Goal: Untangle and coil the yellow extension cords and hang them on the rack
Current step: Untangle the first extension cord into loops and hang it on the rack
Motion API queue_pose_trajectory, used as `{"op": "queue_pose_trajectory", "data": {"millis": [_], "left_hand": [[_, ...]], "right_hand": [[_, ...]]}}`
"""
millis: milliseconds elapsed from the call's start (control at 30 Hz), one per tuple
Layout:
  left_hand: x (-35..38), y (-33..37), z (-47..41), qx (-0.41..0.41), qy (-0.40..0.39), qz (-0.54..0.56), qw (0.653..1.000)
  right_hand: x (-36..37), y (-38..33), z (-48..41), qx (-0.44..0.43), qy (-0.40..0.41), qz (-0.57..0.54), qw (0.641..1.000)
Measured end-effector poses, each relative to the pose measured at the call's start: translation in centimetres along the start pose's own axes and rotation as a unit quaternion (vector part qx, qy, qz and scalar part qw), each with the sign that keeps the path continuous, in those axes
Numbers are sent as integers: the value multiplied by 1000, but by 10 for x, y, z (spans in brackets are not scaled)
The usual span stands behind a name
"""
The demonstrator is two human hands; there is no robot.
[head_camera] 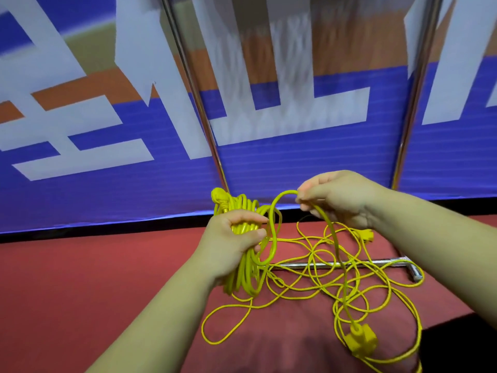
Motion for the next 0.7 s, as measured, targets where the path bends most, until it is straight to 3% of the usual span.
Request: {"op": "queue_pose_trajectory", "data": {"millis": [167,500,700], "left_hand": [[20,-5,-10,-19,-15,12,1000],[55,-13,-32,-77,-61,154,983],[67,-15,-39,-69,-72,118,988]], "right_hand": [[-5,-6,5,7,-19,54,998],[-3,6,-1,7,22,-88,996],[-8,9,-3,-14,15,-111,994]]}}
Point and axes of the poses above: each hand's wrist, its own z-axis away from the middle knuckle, its own x-axis out of the palm, y = z × x, the point moved 4 cm from there along -z, towards the middle knuckle, and after that the axes turned 13 degrees about -y, right-handed, at the moved point
